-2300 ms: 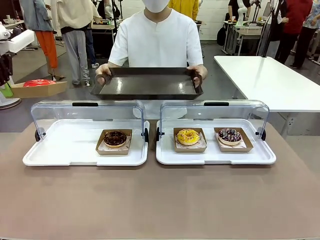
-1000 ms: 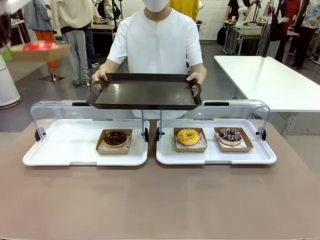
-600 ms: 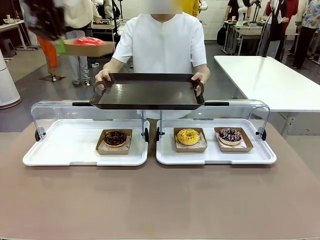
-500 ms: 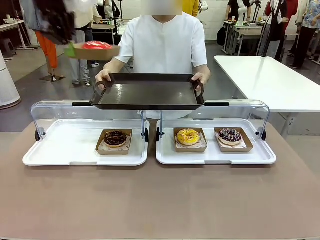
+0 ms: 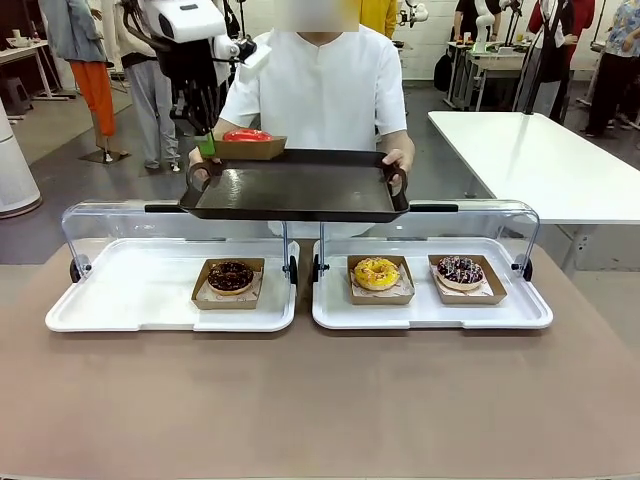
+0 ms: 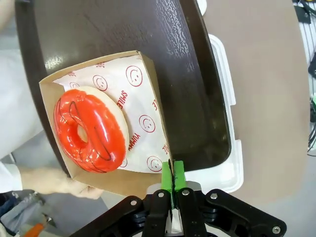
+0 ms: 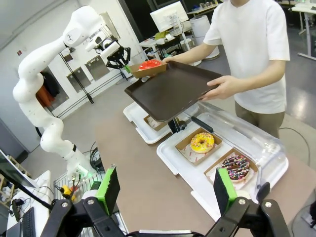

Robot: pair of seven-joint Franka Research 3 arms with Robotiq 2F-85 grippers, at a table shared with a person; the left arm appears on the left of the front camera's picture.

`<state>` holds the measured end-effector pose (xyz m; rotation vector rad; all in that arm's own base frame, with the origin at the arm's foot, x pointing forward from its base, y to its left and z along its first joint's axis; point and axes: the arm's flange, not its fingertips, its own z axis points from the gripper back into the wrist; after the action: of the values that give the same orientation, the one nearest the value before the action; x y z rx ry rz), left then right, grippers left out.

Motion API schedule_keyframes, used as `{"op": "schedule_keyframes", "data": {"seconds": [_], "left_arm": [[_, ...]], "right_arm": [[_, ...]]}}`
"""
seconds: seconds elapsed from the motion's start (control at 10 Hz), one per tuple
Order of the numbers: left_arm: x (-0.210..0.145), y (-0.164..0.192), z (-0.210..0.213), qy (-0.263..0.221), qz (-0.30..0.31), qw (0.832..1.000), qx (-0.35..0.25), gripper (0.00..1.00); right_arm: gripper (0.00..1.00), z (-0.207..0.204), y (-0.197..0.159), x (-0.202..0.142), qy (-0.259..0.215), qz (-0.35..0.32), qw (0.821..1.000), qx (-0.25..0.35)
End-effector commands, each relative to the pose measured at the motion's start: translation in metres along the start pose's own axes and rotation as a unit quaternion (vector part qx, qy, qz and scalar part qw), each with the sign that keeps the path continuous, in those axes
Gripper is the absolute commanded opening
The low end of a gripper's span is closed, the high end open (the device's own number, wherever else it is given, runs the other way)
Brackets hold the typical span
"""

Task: Provide the desired donut to the person.
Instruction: Place the picked Paper togo box onto the Handle tray extended by the person.

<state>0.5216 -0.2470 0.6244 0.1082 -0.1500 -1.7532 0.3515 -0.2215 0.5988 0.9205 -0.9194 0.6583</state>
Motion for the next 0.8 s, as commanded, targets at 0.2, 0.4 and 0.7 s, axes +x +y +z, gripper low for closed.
{"op": "schedule_keyframes", "data": {"seconds": [0.2,0.4,0.7], "left_arm": [[-0.006,-0.014,-0.023,-0.014,0.029,0.999,-0.012,0.01],[-0.007,-0.012,-0.029,-0.006,0.033,0.999,-0.038,0.01],[-0.006,-0.013,-0.039,0.025,0.047,0.998,-0.043,0.01]], "right_arm": [[1.00,-0.001,0.000,0.001,-0.003,0.001,1.000,0.001],[1.00,-0.001,0.000,0.001,-0.003,0.001,1.000,0.001],[1.00,-0.001,0.000,0.001,-0.003,0.001,1.000,0.001]]}}
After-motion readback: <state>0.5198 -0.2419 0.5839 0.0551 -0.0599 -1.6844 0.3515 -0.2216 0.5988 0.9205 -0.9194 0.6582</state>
